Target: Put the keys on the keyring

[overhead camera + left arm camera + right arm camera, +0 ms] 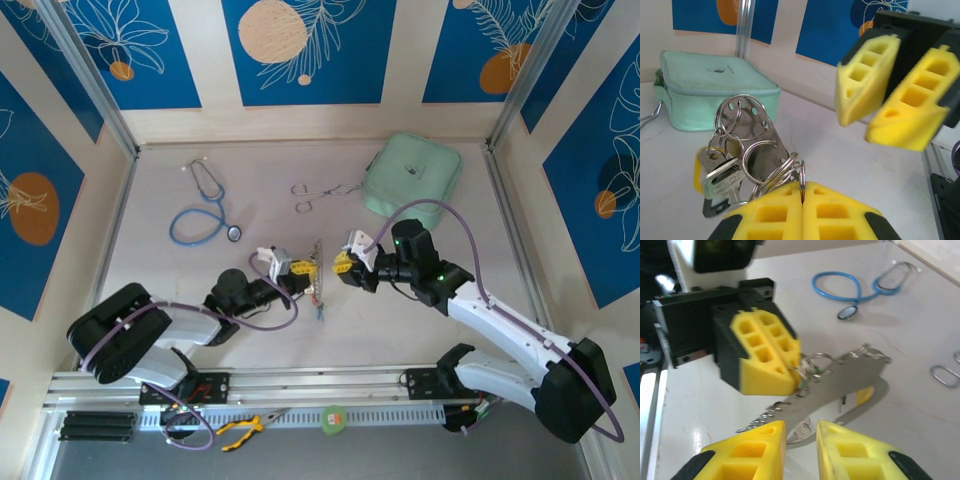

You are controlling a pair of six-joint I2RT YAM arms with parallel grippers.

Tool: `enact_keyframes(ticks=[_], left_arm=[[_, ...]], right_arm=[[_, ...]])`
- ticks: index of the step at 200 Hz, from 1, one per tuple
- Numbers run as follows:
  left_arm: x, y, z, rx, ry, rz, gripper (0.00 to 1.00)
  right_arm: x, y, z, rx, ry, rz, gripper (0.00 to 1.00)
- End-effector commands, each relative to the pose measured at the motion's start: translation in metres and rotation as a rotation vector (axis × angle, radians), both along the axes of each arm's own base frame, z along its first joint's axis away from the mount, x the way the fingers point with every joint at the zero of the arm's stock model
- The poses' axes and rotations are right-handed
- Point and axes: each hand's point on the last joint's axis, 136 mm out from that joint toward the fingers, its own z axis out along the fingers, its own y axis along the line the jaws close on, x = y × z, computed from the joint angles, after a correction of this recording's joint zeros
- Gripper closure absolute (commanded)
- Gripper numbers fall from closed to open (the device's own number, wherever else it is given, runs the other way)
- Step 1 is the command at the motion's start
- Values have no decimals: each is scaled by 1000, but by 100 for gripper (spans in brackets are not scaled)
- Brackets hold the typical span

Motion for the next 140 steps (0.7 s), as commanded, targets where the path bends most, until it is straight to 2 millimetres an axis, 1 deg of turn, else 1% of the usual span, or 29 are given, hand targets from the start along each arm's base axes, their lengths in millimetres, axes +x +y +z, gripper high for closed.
enact_keyframes(ticks=[1,7,19,44,76,94,110,140], left_arm=[[-3,-1,29,-77,-79,-24,100],[-3,0,28,-71,-74,-23,100],[-5,1,25,-53,-60,-24,100],[-9,4,22,-7,-46,-27,100],[-2,18,9,101,18,53,100],[-8,24,8,148,15,52,100],[-12,31,10,160,5,63,100],[-11,43,16,178,5,111,100]], right_arm=[[16,-11,-8,-30,40,-116,74],[20,-13,-10,-32,45,-141,74],[21,-12,-13,-35,53,-134,74],[13,0,-15,-27,63,-49,74],[12,6,-26,-68,120,-18,74],[11,8,-31,-90,140,-10,74],[3,15,-31,-93,143,43,74],[-27,39,-34,-103,130,208,73]])
